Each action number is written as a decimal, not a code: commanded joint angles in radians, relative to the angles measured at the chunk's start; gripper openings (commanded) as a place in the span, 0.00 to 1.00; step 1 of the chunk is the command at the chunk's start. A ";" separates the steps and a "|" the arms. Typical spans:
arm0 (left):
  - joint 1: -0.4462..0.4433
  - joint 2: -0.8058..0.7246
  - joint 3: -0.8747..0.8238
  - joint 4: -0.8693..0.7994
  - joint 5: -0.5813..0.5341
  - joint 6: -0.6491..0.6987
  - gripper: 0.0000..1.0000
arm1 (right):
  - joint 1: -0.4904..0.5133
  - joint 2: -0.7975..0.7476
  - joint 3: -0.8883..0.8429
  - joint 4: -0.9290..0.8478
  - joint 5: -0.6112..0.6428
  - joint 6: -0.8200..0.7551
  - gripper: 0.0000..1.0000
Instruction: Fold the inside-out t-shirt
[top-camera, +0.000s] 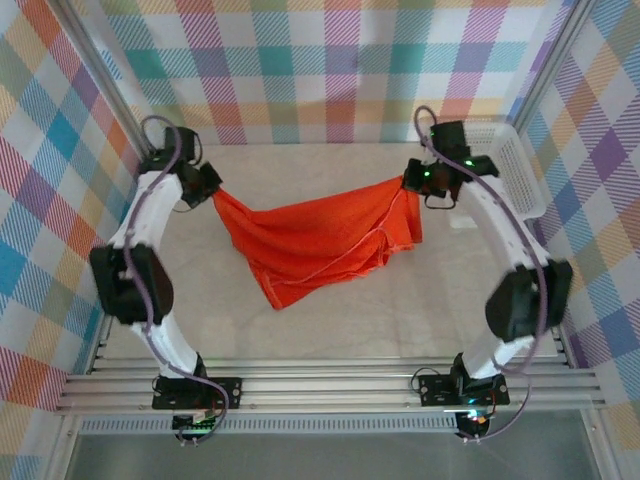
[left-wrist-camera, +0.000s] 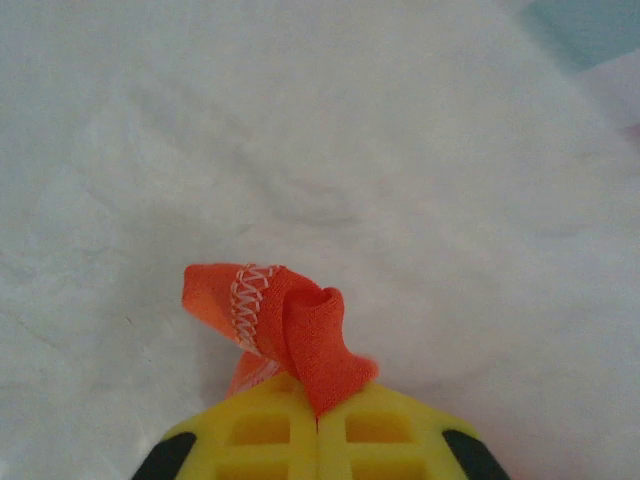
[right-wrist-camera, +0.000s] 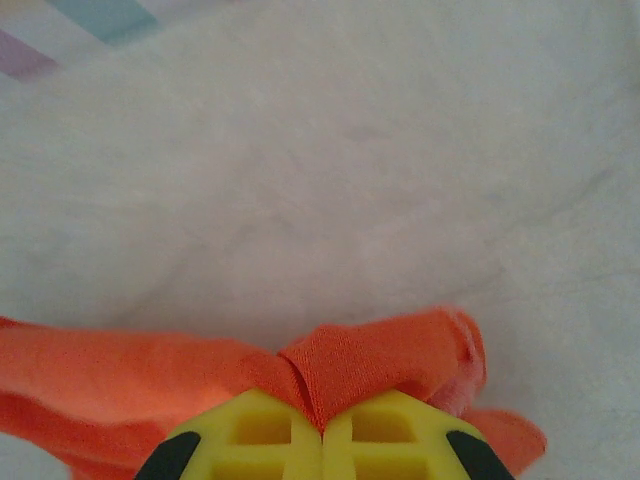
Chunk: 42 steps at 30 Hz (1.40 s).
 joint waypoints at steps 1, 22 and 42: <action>-0.054 0.014 0.031 -0.053 -0.065 0.043 0.53 | -0.003 0.148 0.086 -0.047 0.058 0.010 0.34; -0.462 -0.470 -0.869 0.239 0.074 -0.160 0.34 | -0.002 -0.062 -0.457 0.103 -0.033 0.054 0.55; -0.465 -0.270 -0.787 0.289 -0.028 -0.148 0.28 | -0.002 -0.108 -0.406 0.048 -0.027 0.014 0.55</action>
